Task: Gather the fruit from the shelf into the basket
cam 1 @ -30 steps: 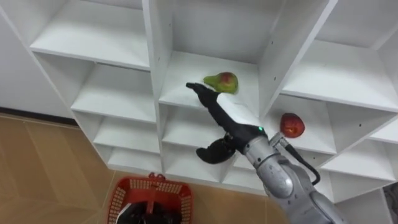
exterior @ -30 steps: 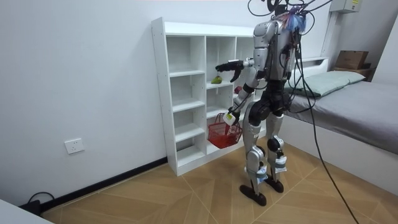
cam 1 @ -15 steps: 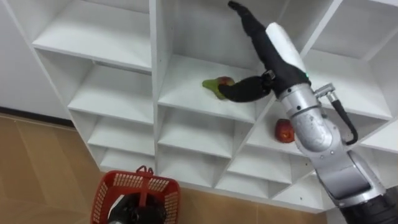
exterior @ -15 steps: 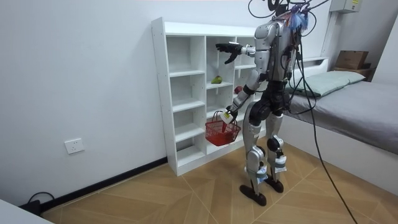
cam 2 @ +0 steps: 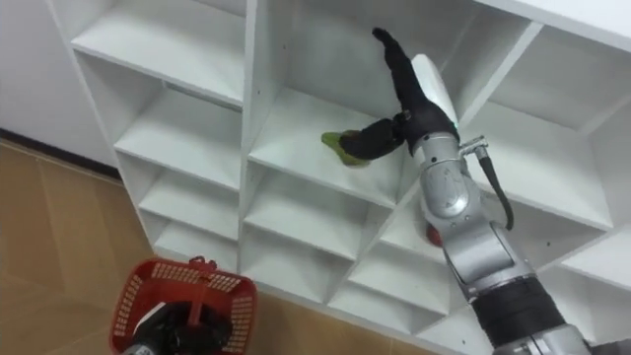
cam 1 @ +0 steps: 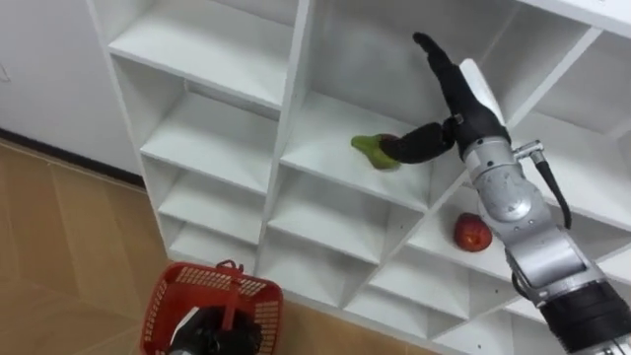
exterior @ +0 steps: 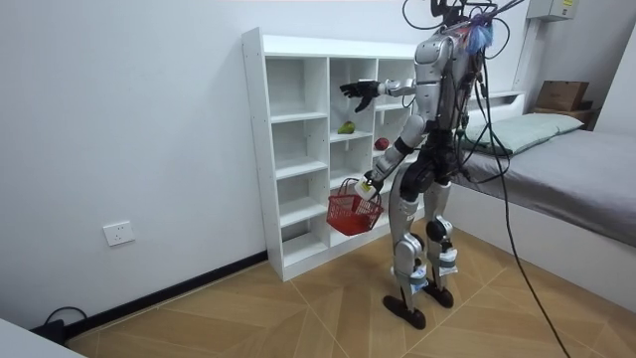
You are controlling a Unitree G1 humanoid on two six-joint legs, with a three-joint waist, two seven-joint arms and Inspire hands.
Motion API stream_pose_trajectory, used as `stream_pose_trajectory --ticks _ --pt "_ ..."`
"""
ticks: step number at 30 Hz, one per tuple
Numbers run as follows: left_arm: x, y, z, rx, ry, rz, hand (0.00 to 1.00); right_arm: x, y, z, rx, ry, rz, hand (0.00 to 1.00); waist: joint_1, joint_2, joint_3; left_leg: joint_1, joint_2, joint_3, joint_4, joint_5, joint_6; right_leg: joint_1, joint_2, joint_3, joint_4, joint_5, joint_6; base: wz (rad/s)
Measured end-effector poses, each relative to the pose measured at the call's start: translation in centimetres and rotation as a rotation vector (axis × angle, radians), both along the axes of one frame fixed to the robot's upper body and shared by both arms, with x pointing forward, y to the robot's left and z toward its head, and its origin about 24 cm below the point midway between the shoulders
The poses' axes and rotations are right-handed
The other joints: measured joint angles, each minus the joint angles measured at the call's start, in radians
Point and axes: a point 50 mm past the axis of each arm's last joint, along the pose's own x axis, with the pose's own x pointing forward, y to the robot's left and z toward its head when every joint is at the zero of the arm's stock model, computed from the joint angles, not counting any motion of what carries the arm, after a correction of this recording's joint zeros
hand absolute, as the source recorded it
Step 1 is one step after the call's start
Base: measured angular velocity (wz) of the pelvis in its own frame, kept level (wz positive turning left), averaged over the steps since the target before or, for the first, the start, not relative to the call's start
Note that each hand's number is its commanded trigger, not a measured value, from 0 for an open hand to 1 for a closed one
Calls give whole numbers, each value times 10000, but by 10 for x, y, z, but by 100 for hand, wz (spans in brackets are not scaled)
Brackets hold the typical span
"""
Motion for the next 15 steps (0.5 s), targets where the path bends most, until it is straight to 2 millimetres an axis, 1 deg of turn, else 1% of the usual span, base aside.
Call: stream_pose_trajectory --ticks 1,3,4,5,6,7,8,11,14,15 --pt "1 2 1 152 -1 -153 100 3 -2 -4 312 273 -185 0 13 -102 19 -106 -4 -102 57 0 0 -31 8 3 -2 -1 1 25" --pt "2 4 2 206 34 -222 100 9 -4 -7 818 728 -452 0 43 -248 -2 -270 0 -202 141 -1 -2 -129 22 -1 -15 -1 1 16" --pt "2 4 2 293 68 -324 100 13 -6 -7 963 858 -602 0 156 -302 -23 -414 -1 -213 229 -4 -4 -245 24 -8 -8 0 1 6" --pt "2 4 2 281 73 -344 100 15 -7 -7 983 874 -675 0 210 -319 -14 -465 -1 -218 261 -6 -5 -280 23 -19 -12 0 1 0" --pt "3 5 3 246 85 -444 100 18 -9 -6 920 881 -796 0 285 -350 -29 -616 -1 -238 302 -6 -5 -392 20 -85 -8 1 1 16" --pt "5 4 5 302 0 -597 100 21 -10 -5 852 874 -894 0 281 -369 -17 -800 -4 -363 438 -6 -5 -450 11 -267 -15 1 1 25" --pt "6 3 6 322 -40 -648 100 22 -11 -6 793 929 -963 0 288 -372 -19 -880 -7 -394 485 -5 -6 -490 6 -317 -5 1 0 29" --pt "13 -2 10 203 -348 -732 100 29 -18 -8 564 1168 -1378 0 472 -365 -12 -1252 -12 -427 697 -6 -7 -714 -6 -495 0 1 0 14" --pt "14 -5 10 192 -343 -882 100 33 -23 -12 413 1402 -1826 0 511 -322 24 -1459 -23 -456 789 -6 -6 -787 -6 -612 -2 2 -1 14" --pt "14 -6 10 191 -323 -947 100 33 -25 -15 362 1480 -2016 0 517 -294 52 -1539 -21 -455 816 -5 -6 -843 -8 -644 10 2 -2 9"
